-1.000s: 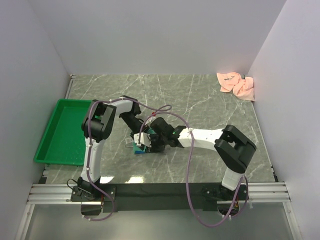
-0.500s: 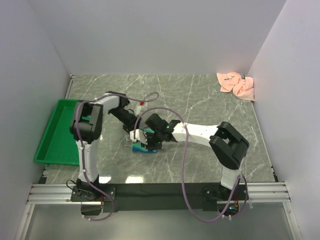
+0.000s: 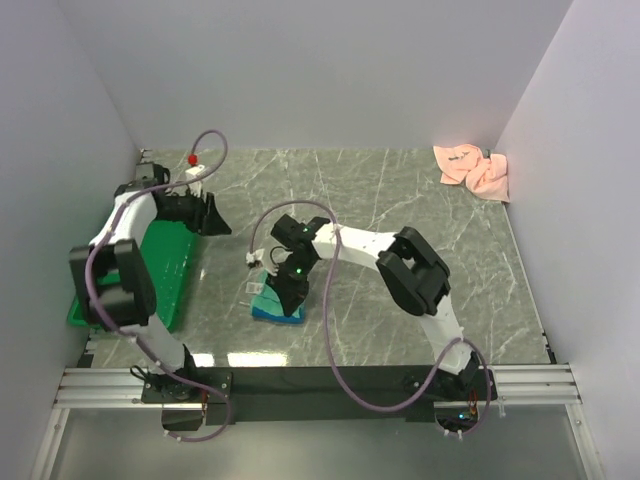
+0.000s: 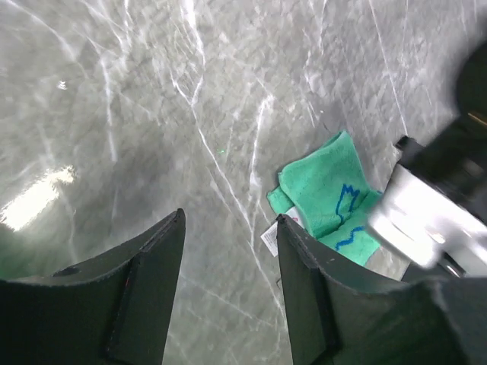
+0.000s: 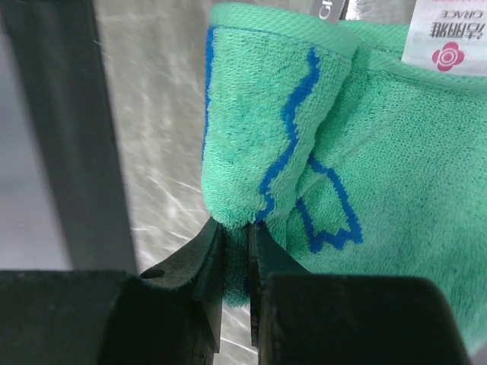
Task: Roll the towels
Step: Roll the towel
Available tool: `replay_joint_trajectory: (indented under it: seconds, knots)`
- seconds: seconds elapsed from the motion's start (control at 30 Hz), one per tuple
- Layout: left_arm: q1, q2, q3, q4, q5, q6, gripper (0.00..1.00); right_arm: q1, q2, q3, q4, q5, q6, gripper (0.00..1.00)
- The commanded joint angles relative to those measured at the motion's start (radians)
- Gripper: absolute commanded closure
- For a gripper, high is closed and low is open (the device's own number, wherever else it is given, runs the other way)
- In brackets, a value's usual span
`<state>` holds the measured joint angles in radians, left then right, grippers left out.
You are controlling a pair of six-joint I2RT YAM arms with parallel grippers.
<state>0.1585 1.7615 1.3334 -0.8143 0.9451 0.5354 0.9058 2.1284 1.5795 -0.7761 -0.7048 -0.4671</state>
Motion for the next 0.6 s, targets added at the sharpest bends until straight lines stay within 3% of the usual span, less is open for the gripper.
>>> replay_joint_trajectory:
  seconds: [0.0,0.13,0.27,0.4,0.57]
  knots:
    - [0.026,-0.154,-0.097,0.096,0.055,-0.037,0.43,-0.036,0.122,0.023,-0.161,-0.105,0.051,1.0]
    - [0.021,-0.334,-0.184,0.045,0.005,0.082,0.42,-0.079,0.194,0.069,-0.221,-0.182,0.03,1.0]
    - [-0.051,-0.465,-0.295,-0.074,-0.116,0.356,0.41,-0.122,0.304,0.171,-0.322,-0.245,-0.007,1.0]
    - [-0.267,-0.637,-0.521,-0.03,-0.27,0.445,0.4,-0.159,0.402,0.263,-0.387,-0.289,-0.027,1.0]
    - [-0.521,-0.803,-0.669,0.131,-0.399,0.4,0.36,-0.183,0.462,0.304,-0.416,-0.295,-0.034,1.0]
